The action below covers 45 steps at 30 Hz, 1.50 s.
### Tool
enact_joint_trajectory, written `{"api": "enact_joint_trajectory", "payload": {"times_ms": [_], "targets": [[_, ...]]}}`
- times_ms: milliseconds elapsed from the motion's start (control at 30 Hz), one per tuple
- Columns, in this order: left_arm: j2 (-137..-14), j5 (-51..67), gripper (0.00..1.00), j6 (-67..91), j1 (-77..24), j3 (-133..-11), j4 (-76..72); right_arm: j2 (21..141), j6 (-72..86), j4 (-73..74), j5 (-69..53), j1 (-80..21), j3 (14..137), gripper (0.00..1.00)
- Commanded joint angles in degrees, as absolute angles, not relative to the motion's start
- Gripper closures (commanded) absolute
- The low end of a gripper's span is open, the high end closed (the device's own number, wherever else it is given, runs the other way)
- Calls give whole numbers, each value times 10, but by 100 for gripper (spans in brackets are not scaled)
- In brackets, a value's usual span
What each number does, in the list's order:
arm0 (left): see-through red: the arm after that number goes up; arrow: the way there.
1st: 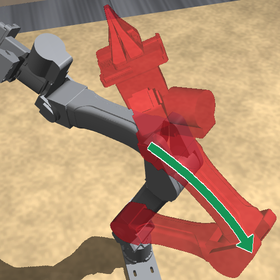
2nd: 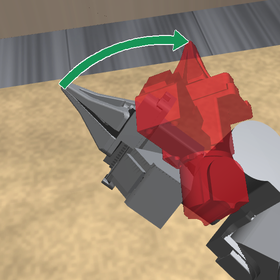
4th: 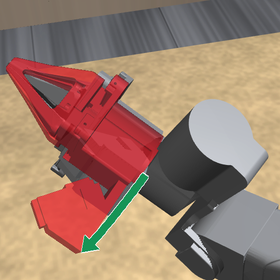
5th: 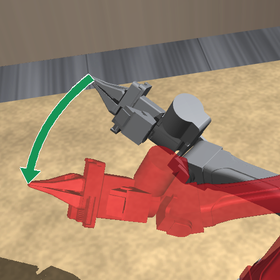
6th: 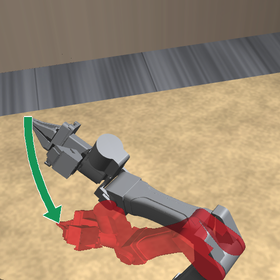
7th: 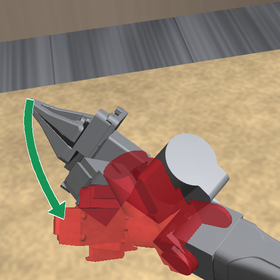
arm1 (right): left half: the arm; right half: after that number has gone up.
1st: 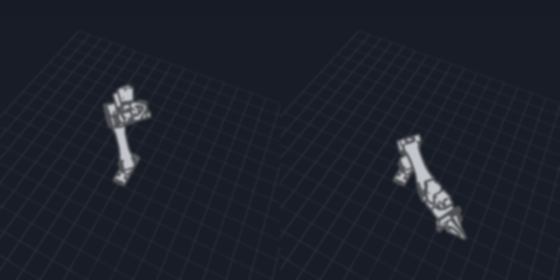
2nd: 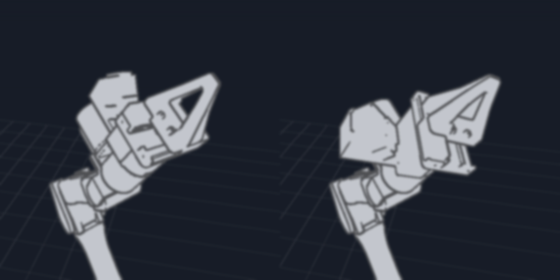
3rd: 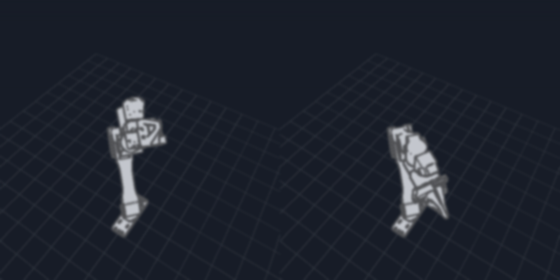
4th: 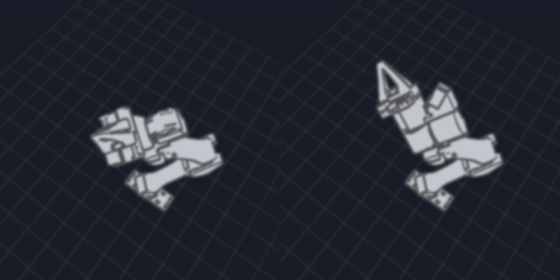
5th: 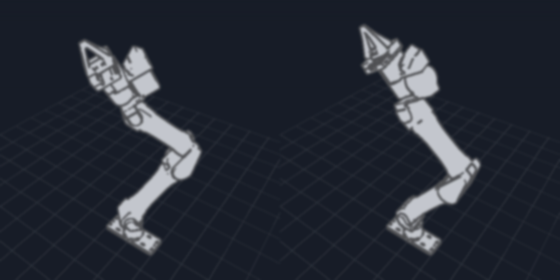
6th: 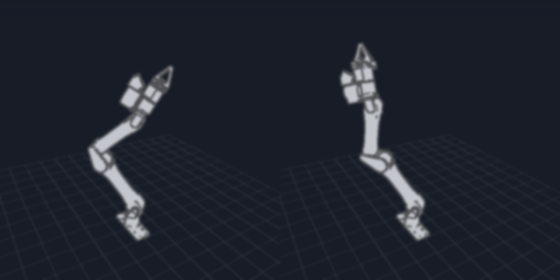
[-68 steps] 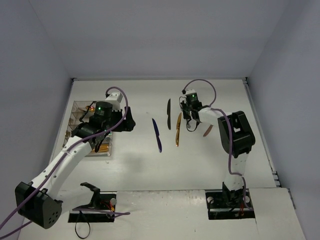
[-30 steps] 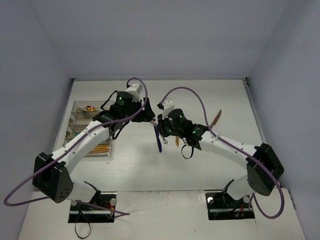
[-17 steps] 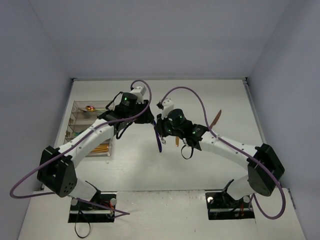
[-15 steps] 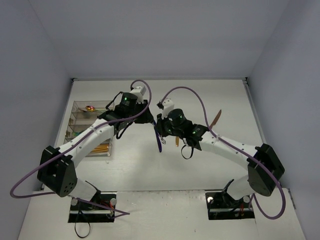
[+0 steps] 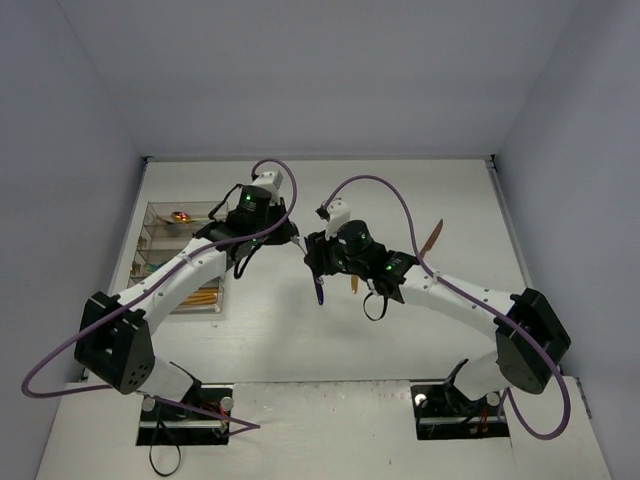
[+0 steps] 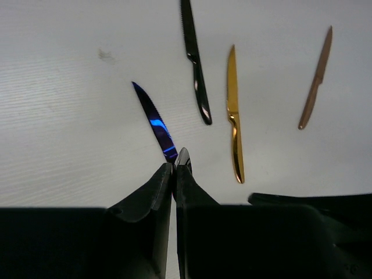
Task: Sort the eating utensils into containers
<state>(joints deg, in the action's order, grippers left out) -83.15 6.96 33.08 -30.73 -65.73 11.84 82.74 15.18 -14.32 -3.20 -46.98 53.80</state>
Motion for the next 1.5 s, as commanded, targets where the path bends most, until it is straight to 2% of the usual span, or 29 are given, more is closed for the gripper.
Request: {"api": "enact_joint_trajectory", "payload": {"times_ms": [0, 333, 533, 900, 1000, 1100, 1300, 1367, 1467], "targets": [[-809, 23, 100, 351, -258, -670, 103, 783, 150, -182, 3, -466, 530, 51], [-815, 7, 100, 413, -15, -675, 73, 744, 154, -173, 31, -433, 478, 45], [-882, 6, 100, 461, 108, -698, 30, 727, 157, -172, 23, -420, 458, 44], [-1039, 18, 99, 489, 148, -807, 15, 704, 161, -166, 6, -403, 425, 44], [-1059, 26, 89, 497, 149, -819, 10, 704, 162, -164, 5, -400, 422, 43], [-1068, 33, 72, 498, 149, -825, 18, 706, 163, -163, 5, -399, 421, 43], [-1034, 45, 42, 464, 146, -815, 40, 715, 164, -162, 5, -396, 425, 43], [-1011, 54, 38, 447, 138, -812, 60, 715, 166, -161, 9, -396, 427, 43], [-973, 56, 38, 419, 104, -807, 89, 711, 174, -158, 29, -392, 424, 43]]}}
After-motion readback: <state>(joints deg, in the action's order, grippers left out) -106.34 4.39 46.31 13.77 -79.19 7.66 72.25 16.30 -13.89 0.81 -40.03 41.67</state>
